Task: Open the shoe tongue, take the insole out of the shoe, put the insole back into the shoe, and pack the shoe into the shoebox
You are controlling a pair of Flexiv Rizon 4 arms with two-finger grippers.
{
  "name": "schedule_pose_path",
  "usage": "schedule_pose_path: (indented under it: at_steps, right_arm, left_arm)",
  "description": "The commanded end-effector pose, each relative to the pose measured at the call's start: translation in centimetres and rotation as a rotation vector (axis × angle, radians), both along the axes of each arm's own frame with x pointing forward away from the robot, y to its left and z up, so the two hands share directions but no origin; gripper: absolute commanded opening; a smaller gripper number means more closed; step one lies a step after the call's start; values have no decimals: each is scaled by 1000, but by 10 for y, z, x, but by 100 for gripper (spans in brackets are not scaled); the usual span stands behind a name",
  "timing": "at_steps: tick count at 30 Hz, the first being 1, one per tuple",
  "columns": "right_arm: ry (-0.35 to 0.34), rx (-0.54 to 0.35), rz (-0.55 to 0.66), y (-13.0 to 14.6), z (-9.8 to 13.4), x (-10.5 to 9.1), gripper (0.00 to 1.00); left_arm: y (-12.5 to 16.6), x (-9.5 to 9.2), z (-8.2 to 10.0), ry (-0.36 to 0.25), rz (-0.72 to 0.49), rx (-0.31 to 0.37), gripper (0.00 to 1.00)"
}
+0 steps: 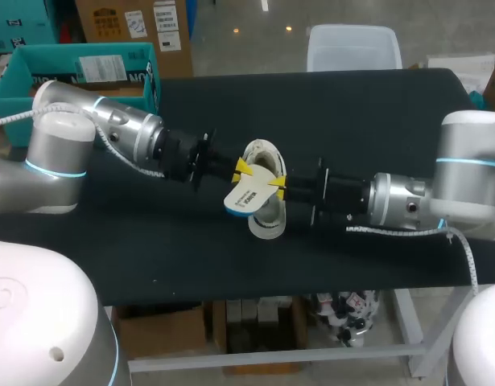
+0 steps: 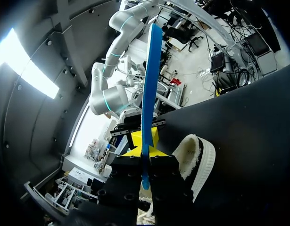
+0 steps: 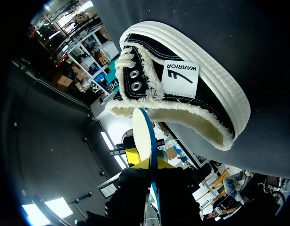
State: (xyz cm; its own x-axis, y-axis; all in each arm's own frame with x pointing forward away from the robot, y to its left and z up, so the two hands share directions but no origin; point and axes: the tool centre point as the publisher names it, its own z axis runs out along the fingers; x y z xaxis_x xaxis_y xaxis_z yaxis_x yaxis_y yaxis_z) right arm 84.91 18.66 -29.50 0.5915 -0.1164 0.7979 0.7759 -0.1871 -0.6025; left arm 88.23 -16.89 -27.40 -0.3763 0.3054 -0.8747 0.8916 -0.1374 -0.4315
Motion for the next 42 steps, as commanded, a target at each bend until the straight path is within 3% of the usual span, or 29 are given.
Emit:
schedule_pose_path:
  at_steps: [1, 7, 17, 31, 42]
  right_arm:
    - [13, 4, 22, 2, -5, 2, 0]
    - [38, -8, 35, 3, -12, 3, 0]
    - [61, -32, 66, 7, -22, 10, 0]
    - [74, -63, 35, 2, -32, 21, 0]
    - [87, -59, 28, 1, -39, 28, 0]
  left_arm:
    - [0, -4, -2, -4, 1, 7, 0]
    - [0, -13, -8, -8, 21, 32, 0]
    - [0, -13, -22, 13, 49, 53, 0]
    - [-1, 10, -53, 68, 96, 69, 0]
    - [-3, 25, -54, 47, 136, 54, 0]
